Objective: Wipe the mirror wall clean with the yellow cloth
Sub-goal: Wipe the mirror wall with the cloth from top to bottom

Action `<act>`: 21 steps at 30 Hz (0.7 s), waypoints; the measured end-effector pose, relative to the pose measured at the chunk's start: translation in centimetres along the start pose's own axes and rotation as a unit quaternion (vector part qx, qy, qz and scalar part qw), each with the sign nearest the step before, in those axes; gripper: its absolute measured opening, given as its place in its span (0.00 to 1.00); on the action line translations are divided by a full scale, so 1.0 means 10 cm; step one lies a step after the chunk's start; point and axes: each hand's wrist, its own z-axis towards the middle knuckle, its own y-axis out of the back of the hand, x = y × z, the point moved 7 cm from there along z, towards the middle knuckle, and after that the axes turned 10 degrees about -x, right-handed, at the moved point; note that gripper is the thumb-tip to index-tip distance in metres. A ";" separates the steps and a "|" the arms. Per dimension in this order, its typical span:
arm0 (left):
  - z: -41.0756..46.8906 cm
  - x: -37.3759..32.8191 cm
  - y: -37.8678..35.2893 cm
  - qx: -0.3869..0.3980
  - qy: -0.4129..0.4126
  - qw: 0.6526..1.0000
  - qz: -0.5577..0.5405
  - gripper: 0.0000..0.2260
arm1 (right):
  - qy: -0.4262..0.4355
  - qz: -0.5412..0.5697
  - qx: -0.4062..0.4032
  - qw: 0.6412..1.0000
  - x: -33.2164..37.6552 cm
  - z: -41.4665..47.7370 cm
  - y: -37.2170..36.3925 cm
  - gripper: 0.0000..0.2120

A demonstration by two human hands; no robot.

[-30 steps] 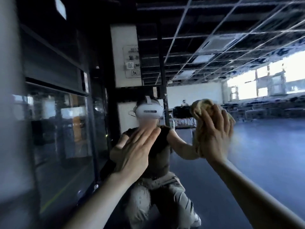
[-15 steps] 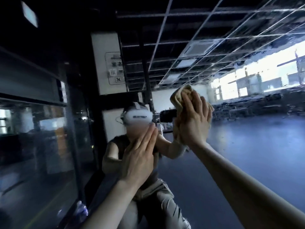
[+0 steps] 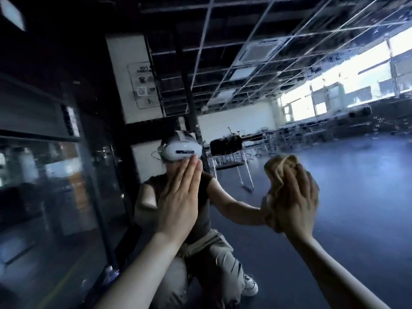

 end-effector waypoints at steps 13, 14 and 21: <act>-0.01 0.02 -0.11 0.031 -0.032 0.999 -0.009 0.29 | 0.034 0.015 0.097 0.995 0.89 -0.92 -0.12 0.31; 0.00 0.04 -0.09 0.041 -0.024 0.999 -0.023 0.31 | 0.051 0.022 0.102 0.993 0.88 -0.84 -0.09 0.30; -0.53 0.65 0.28 0.121 -0.108 0.987 0.005 0.32 | -0.165 0.076 0.045 0.982 1.17 -0.62 -0.19 0.32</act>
